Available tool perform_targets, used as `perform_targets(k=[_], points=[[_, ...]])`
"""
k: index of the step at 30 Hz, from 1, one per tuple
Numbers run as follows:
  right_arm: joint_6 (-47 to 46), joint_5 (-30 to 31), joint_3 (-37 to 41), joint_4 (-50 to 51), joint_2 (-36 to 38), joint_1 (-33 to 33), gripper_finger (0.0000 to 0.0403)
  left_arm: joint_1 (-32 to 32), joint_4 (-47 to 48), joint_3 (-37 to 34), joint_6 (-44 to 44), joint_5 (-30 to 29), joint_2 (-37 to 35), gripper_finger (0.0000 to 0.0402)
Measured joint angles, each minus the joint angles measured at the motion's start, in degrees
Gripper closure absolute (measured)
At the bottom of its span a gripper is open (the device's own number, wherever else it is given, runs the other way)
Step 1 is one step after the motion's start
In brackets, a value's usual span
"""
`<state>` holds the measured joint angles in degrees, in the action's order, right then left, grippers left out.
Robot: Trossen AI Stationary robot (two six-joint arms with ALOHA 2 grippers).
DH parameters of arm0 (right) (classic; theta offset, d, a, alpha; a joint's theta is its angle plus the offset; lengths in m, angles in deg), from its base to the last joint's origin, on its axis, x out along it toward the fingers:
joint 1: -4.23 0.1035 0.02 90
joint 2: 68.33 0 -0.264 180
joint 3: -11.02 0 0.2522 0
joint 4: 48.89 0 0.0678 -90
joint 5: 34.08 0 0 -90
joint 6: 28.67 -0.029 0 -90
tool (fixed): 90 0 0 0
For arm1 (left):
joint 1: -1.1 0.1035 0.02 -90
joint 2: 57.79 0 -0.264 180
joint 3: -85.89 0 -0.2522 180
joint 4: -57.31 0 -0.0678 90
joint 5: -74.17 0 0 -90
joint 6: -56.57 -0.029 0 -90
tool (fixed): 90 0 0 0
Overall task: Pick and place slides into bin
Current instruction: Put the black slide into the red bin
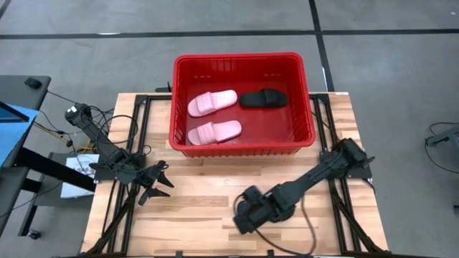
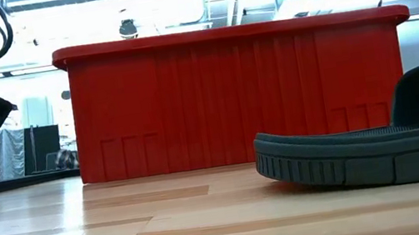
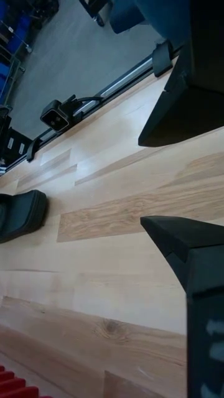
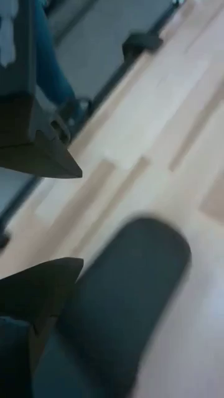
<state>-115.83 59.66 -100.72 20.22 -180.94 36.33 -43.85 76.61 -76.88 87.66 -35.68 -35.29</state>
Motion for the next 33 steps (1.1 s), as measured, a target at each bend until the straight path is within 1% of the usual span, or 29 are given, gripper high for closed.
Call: perform_targets(k=[3,7,10,13,23,33], points=[[-1.7,-4.3,0.0,-7.5,-3.9,-1.7,0.0202,0.0,0.0,0.0,0.0,0.0,0.0,0.0219],[-3.6,-8.0,-0.1,-13.0,-8.3,-3.8,0.0215,0.0,0.0,0.0,0.0,0.0,0.0,0.0219],[-4.4,-10.4,-0.1,-12.6,-10.5,-5.2,0.0225,0.0,0.0,0.0,0.0,0.0,0.0,0.0219],[-5.0,-11.0,0.0,-12.5,-11.5,-6.2,0.0235,0.0,0.0,0.0,0.0,0.0,0.0,0.0219],[-3.9,-10.3,-0.1,-13.2,-11.2,-8.5,0.026,0.0,0.0,0.0,0.0,0.0,0.0,0.0219],[-1.0,-12.0,-0.1,-7.7,-11.3,-9.2,0.027,0.0,0.1,0.0,0.0,0.0,0.0,0.0219]])
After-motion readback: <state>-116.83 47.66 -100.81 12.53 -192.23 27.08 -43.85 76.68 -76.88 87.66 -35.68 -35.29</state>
